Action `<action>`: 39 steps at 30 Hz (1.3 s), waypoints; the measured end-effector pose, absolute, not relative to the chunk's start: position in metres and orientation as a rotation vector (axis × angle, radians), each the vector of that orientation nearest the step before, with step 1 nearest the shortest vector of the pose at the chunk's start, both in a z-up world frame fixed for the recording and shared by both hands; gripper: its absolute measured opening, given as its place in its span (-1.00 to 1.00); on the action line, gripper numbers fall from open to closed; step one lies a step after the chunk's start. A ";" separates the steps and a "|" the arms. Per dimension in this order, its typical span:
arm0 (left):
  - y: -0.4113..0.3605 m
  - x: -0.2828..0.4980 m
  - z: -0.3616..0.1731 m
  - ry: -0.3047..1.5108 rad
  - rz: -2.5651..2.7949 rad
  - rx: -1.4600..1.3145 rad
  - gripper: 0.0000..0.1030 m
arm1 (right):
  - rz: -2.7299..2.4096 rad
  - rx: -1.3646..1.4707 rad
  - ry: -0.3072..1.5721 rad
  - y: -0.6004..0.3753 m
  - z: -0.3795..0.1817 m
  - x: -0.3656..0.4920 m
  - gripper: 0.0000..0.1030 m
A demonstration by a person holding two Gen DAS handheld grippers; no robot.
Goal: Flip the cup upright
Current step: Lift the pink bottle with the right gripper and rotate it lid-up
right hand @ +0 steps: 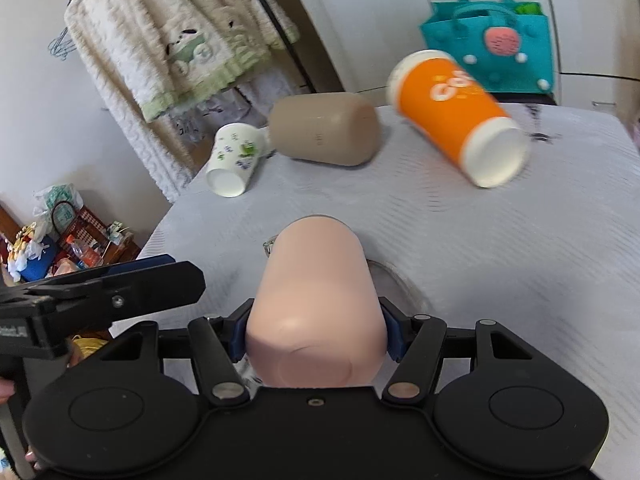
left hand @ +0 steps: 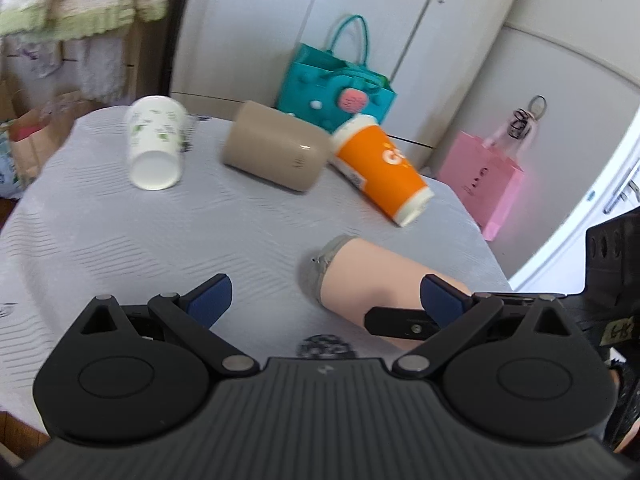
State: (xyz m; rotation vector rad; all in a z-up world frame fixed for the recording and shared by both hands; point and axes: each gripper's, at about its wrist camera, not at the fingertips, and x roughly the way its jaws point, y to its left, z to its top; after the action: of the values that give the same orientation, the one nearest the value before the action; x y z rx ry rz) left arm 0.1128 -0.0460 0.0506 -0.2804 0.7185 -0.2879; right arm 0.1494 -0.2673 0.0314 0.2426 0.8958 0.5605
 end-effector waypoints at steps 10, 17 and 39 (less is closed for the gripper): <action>-0.008 0.104 0.045 0.741 -0.277 -0.305 0.97 | 0.522 0.133 0.868 -0.216 0.026 0.146 0.31; 0.004 0.105 0.036 0.774 -0.299 -0.339 0.97 | 0.501 0.134 0.901 -0.207 0.019 0.146 0.31; -0.009 0.163 0.000 0.950 -0.440 -0.555 0.96 | 0.724 0.168 1.037 -0.214 0.030 0.172 0.59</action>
State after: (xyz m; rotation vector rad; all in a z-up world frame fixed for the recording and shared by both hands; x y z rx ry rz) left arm 0.1628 -0.0092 -0.0002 -0.5546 0.9496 -0.4397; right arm 0.1721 -0.2143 0.0305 0.1680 1.0370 0.7237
